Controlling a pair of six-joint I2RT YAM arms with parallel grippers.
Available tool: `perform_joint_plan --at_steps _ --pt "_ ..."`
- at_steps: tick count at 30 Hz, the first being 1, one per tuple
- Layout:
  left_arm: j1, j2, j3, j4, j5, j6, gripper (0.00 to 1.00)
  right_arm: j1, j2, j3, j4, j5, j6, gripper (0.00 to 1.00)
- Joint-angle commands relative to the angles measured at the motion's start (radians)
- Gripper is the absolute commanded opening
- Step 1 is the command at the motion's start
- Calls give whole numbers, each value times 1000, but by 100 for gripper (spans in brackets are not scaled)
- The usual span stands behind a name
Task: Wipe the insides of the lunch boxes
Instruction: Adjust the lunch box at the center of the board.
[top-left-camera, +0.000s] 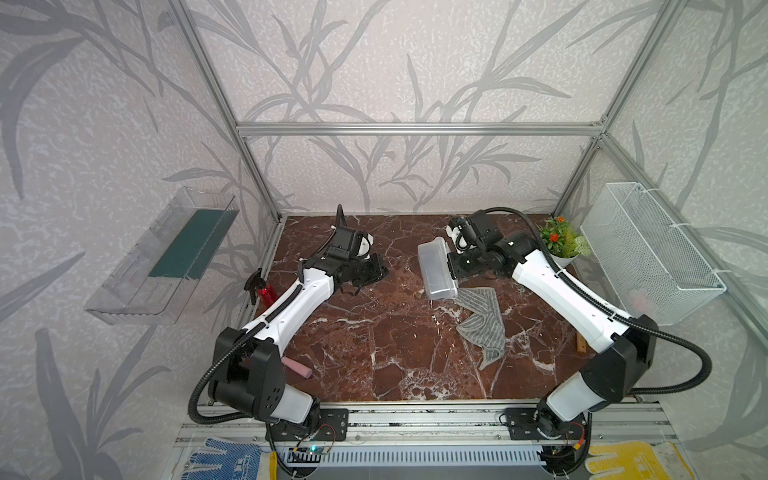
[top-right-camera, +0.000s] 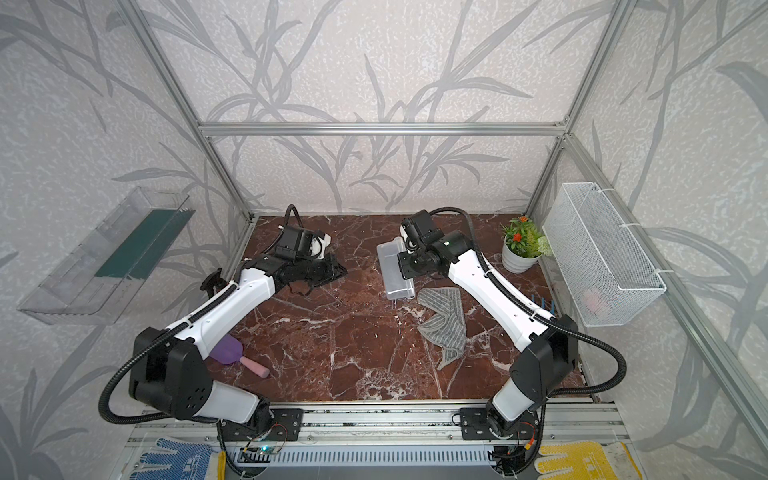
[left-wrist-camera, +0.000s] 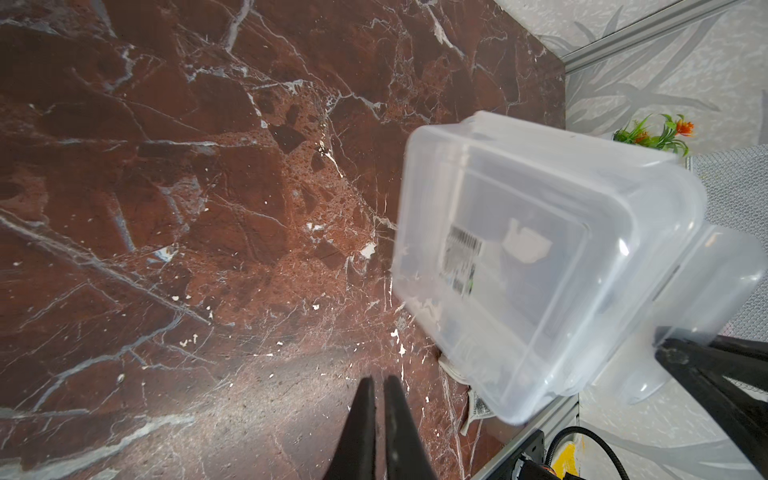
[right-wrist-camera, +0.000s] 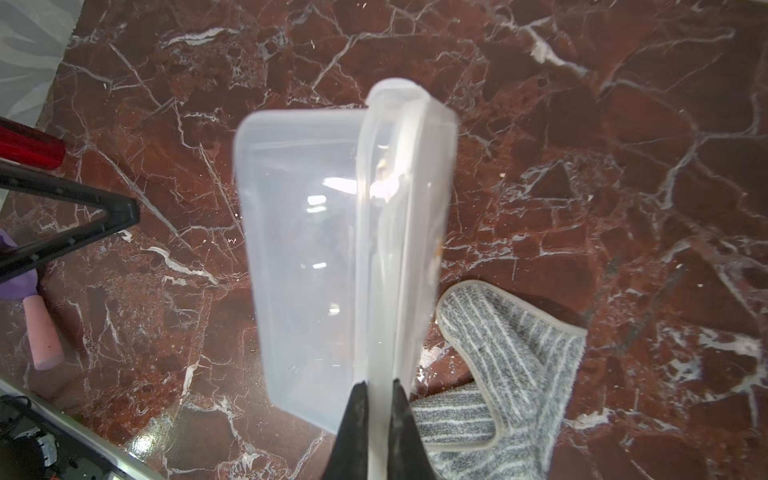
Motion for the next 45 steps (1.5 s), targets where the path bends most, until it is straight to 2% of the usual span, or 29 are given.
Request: perform_joint_plan --at_steps 1,6,14,21,27,34,39,45 --pt "2 -32 11 -26 -23 17 9 16 -44 69 -66 48 -54 0" --pt "3 -49 -2 -26 -33 18 9 82 -10 89 -88 41 -75 0" --pt "18 -109 -38 -56 -70 20 9 199 207 218 -192 26 -77 0" --pt "55 -191 -93 -82 -99 1 9 283 312 311 -206 77 -93 0" --pt "58 -270 -102 -104 -126 -5 9 275 383 524 -360 361 -172 0" --pt "58 -320 -121 -119 -179 -7 9 228 429 710 -388 467 -278 0" --pt "60 -337 -144 -116 -196 -11 9 254 503 736 -362 358 -345 0" --pt "63 -372 -167 -143 -222 -13 9 347 674 726 -386 347 -362 0"
